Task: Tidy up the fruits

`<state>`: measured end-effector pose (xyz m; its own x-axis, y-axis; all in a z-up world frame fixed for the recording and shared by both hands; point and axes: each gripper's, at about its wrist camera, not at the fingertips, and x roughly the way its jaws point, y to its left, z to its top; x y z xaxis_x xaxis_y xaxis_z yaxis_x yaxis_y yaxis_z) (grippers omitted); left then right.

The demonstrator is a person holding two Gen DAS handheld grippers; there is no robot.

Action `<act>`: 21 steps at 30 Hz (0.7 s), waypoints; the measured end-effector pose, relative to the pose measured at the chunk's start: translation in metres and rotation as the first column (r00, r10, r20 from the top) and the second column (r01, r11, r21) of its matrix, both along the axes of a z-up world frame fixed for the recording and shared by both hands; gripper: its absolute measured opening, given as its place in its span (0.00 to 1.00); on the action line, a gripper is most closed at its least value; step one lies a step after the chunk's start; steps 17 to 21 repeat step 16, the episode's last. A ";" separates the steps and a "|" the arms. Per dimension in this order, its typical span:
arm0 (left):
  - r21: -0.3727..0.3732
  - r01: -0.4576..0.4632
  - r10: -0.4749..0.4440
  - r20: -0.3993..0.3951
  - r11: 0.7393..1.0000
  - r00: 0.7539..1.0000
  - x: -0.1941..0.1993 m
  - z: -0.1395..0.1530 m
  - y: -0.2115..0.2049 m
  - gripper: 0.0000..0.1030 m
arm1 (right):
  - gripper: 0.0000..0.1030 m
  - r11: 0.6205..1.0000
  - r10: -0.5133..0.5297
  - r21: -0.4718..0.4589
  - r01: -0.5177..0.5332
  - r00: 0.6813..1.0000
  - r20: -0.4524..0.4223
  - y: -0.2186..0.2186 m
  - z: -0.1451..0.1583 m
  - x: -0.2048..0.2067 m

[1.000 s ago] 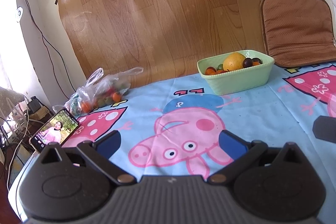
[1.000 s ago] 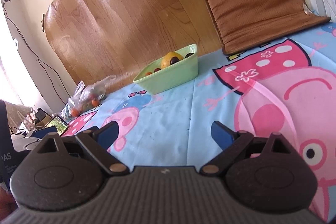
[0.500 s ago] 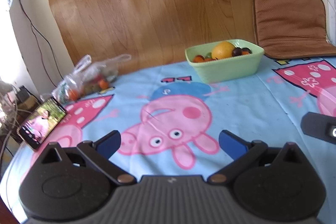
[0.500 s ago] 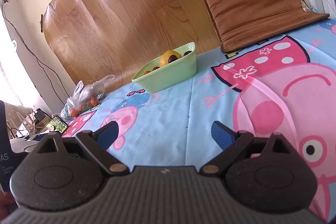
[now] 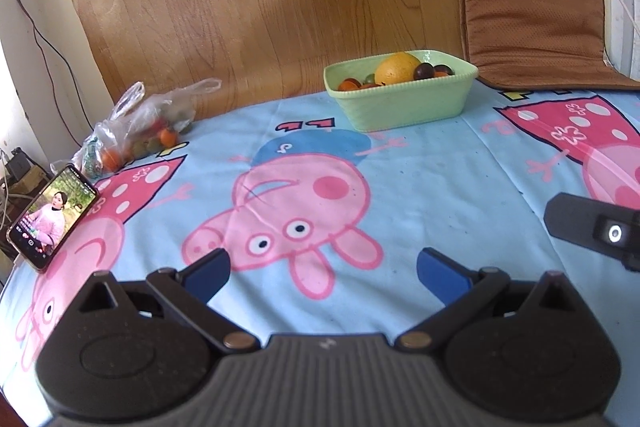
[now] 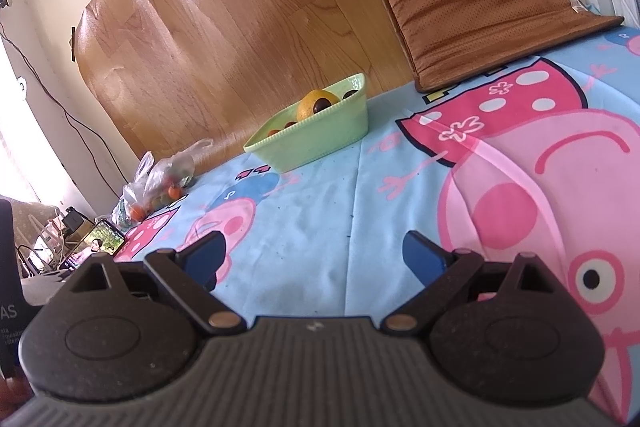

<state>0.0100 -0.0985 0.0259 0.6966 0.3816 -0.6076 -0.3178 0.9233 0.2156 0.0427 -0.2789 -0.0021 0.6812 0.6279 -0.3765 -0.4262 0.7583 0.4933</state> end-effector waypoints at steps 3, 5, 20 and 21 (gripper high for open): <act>-0.001 0.002 -0.002 -0.004 1.000 1.000 0.001 -0.001 0.000 1.00 | 0.94 1.000 0.000 0.000 0.000 1.000 0.000 0.000 0.000 0.000; -0.003 0.002 -0.003 -0.006 1.000 1.000 0.001 -0.001 -0.001 1.00 | 0.94 1.000 0.000 0.000 0.000 1.000 0.000 0.000 0.000 0.000; -0.033 0.020 -0.020 -0.007 0.999 1.000 0.001 -0.001 -0.001 1.00 | 0.94 1.000 -0.001 -0.002 0.001 1.000 0.001 0.000 -0.001 0.000; -0.033 0.020 -0.020 -0.007 0.999 1.000 0.001 -0.001 -0.001 1.00 | 0.94 1.000 -0.001 -0.002 0.001 1.000 0.001 0.000 -0.001 0.000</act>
